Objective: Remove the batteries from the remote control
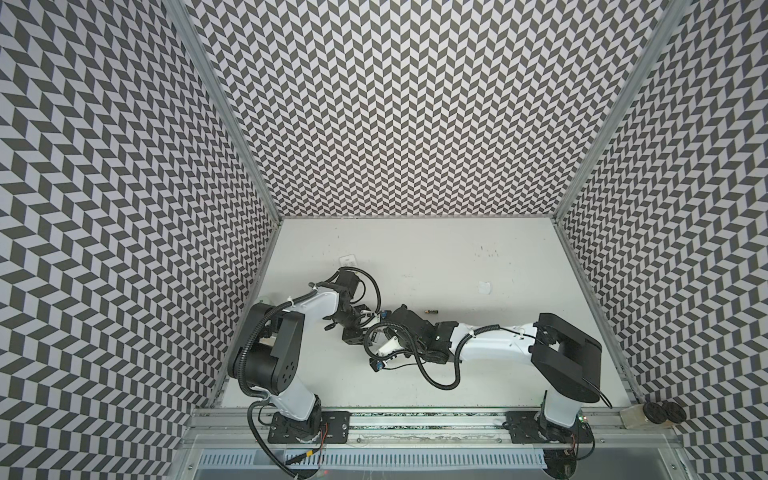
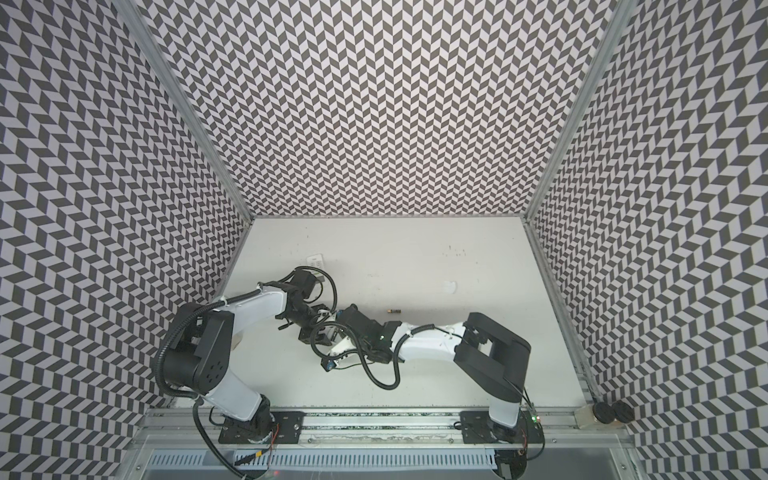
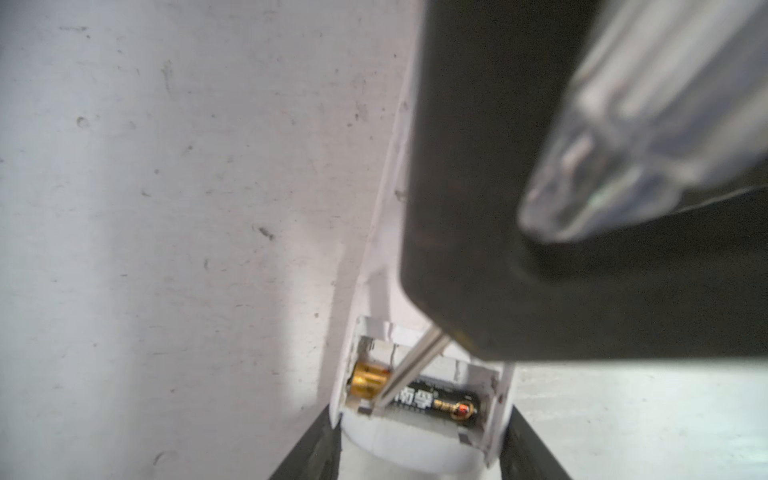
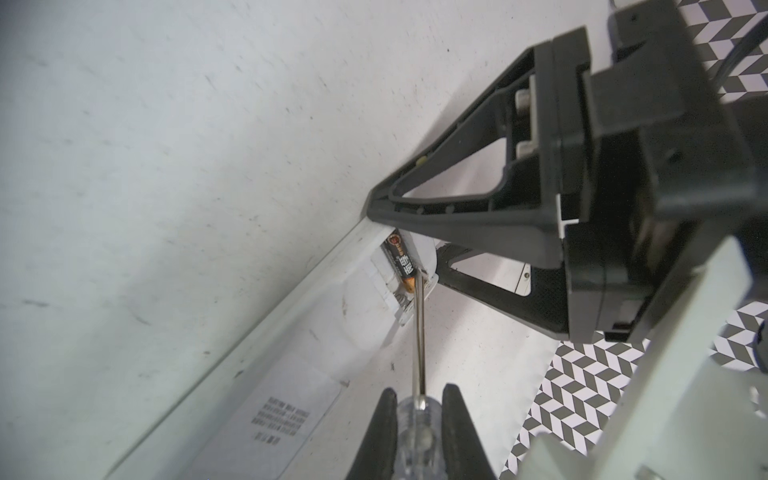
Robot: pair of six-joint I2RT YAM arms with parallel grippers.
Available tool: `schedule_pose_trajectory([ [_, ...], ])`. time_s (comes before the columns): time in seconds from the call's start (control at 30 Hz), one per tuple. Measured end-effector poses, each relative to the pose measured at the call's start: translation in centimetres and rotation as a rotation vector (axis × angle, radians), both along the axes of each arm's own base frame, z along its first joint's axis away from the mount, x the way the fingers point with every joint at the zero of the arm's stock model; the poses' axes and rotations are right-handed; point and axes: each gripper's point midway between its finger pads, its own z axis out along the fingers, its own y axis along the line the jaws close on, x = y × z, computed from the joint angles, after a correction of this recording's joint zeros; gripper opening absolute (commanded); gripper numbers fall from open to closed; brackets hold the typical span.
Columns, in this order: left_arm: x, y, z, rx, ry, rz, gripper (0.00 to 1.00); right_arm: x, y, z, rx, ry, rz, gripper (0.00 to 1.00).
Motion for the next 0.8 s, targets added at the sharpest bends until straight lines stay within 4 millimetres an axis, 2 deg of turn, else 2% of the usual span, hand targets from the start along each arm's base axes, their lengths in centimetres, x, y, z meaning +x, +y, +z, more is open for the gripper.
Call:
schedule_pose_trajectory([
  [0.33, -0.2, -0.6, 0.0, 0.0, 0.0, 0.013, 0.57, -1.3, -1.0, -0.2, -0.032, 0.046, 0.009, 0.0],
  [0.8, -0.3, -0.9, -0.1, 0.008, -0.021, 0.017, 0.57, -1.2, -0.9, -1.1, -0.005, 0.069, -0.038, 0.0],
])
